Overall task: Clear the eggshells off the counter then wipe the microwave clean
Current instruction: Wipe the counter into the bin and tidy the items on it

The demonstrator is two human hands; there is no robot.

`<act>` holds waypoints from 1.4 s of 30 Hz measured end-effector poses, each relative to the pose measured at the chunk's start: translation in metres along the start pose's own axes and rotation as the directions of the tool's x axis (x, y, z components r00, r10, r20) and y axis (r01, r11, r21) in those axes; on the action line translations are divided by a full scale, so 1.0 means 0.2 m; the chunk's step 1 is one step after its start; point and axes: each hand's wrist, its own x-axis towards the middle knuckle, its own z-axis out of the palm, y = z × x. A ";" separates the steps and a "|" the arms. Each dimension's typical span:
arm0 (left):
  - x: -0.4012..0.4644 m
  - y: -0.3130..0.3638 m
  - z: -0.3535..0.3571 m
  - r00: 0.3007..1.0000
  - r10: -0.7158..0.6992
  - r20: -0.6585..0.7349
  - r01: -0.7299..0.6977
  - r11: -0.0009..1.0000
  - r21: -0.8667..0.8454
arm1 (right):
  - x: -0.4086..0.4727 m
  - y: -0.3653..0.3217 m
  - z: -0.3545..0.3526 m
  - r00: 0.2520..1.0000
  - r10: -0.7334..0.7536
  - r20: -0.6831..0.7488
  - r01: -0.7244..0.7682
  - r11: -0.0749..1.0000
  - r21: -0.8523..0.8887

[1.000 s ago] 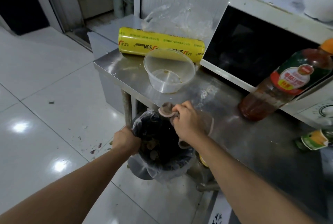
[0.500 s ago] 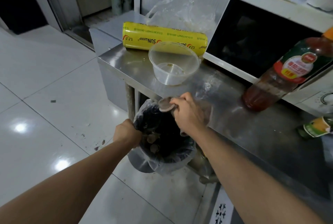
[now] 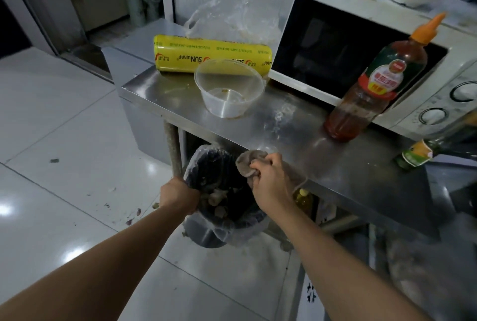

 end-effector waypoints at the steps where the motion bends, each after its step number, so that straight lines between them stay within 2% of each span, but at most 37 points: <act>1: 0.00 0.00 -0.02 1.000 0.001 0.000 -0.001 1.000 0.008 | -0.01 -0.03 0.01 1.000 0.008 -0.004 -0.008 1.000 0.018; 4: -0.01 -0.03 -0.07 1.000 0.004 0.012 -0.004 0.999 0.036 | -0.01 -0.10 0.03 0.997 0.021 -0.080 -0.019 1.000 0.025; 7: -0.02 -0.05 -0.12 1.000 0.019 0.000 -0.019 0.995 0.093 | -0.02 -0.16 0.04 0.998 -0.019 0.056 0.020 1.000 -0.013; 11: -0.02 -0.05 -0.14 0.998 0.056 -0.020 -0.053 0.989 0.135 | -0.02 -0.17 0.07 0.996 -0.037 0.082 0.035 0.999 0.026; 13: -0.02 -0.08 -0.13 0.999 0.052 -0.009 -0.050 0.989 0.142 | -0.04 -0.16 0.10 0.993 0.022 0.120 -0.030 0.997 0.065; 17: 0.01 -0.19 -0.03 1.000 0.022 0.003 -0.022 0.989 0.148 | -0.09 -0.07 0.18 0.999 0.029 0.044 -0.032 0.997 0.071; 22: 0.06 -0.39 0.19 0.999 -0.039 0.022 0.034 0.983 0.182 | -0.15 0.13 0.28 0.994 0.082 0.077 -0.093 0.984 0.154; 26: 0.12 -0.58 0.42 0.996 -0.082 0.038 0.073 0.976 0.206 | -0.21 0.36 0.46 0.984 0.136 0.120 -0.153 0.977 0.151; 42: 0.68 -1.39 1.37 0.980 -0.191 0.045 0.172 0.945 0.278 | -0.41 1.10 1.53 0.931 0.300 0.208 -0.350 0.895 0.276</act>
